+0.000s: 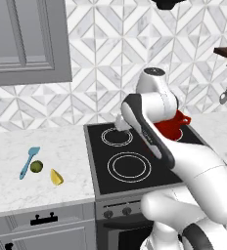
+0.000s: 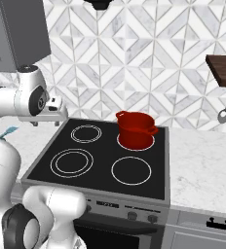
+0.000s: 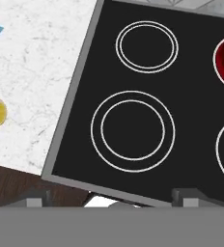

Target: Put the lime and lemon wedge in the pot. Retrieve the spatula and lightly stir the vegetables in the pot.

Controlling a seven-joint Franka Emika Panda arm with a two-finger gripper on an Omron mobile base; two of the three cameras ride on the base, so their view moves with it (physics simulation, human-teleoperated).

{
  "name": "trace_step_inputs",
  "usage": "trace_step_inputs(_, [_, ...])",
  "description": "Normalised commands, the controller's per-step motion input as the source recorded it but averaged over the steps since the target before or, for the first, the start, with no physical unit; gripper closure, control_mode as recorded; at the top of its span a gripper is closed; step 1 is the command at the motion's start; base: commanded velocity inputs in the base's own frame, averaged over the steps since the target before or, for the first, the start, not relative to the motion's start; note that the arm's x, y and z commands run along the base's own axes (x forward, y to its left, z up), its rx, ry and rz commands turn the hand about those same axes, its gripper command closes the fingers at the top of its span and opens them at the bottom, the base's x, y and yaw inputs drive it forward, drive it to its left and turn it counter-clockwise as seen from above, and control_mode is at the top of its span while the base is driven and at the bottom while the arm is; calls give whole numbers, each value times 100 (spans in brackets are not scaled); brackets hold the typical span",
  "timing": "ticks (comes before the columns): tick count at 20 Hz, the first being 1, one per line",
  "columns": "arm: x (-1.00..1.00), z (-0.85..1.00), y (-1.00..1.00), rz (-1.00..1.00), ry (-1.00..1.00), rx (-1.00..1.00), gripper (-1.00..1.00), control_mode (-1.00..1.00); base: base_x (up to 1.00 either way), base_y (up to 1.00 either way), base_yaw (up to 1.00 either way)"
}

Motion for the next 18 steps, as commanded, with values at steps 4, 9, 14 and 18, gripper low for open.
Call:
trace_step_inputs(4, [-10, -72, 100, 15, 3, 0, -100, -100, 0, 0, 0])
trace_step_inputs(9, [4, -39, 74, 9, 8, 0, -100, -100, 0, 0, 0])
trace_step_inputs(14, [14, -30, 71, 5, 9, -7, -100, -100, 0, 0, 0])
trace_step_inputs(18, [37, -53, 100, 0, 11, -5, -100, -100, 0, 0, 0])
